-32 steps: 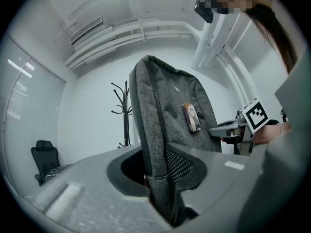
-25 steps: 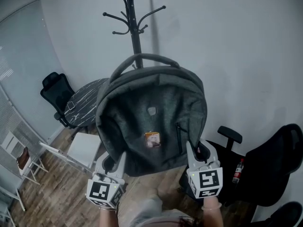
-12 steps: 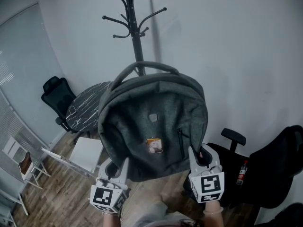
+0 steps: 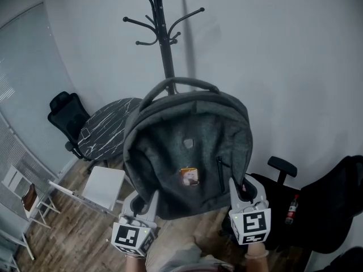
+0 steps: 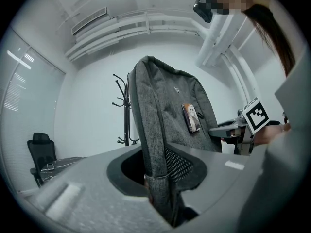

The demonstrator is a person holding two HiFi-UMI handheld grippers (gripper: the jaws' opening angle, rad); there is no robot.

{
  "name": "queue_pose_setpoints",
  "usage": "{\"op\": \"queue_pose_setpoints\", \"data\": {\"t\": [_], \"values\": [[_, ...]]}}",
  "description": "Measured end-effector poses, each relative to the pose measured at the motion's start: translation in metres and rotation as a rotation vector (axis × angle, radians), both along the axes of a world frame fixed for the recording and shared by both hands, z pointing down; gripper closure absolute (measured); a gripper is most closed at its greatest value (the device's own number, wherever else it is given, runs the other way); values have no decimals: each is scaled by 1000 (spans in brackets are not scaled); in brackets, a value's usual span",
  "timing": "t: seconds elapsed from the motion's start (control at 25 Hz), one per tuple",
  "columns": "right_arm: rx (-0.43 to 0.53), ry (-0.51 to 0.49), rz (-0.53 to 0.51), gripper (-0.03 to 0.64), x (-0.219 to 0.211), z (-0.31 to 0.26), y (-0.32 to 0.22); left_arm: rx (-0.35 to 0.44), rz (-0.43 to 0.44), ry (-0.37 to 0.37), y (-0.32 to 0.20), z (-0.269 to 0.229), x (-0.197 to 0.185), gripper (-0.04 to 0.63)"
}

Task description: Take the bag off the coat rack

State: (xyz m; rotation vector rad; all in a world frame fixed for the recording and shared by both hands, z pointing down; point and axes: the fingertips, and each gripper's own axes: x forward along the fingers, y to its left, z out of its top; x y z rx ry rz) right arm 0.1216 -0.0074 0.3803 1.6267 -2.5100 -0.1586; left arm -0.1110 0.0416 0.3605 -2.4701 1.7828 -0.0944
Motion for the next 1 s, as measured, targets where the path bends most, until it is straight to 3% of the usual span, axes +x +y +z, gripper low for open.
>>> {"op": "queue_pose_setpoints", "data": {"t": [1.0], "values": [[15,6,34,535,-18,16,-29,19,38,1,-40,20,-19,503]]}}
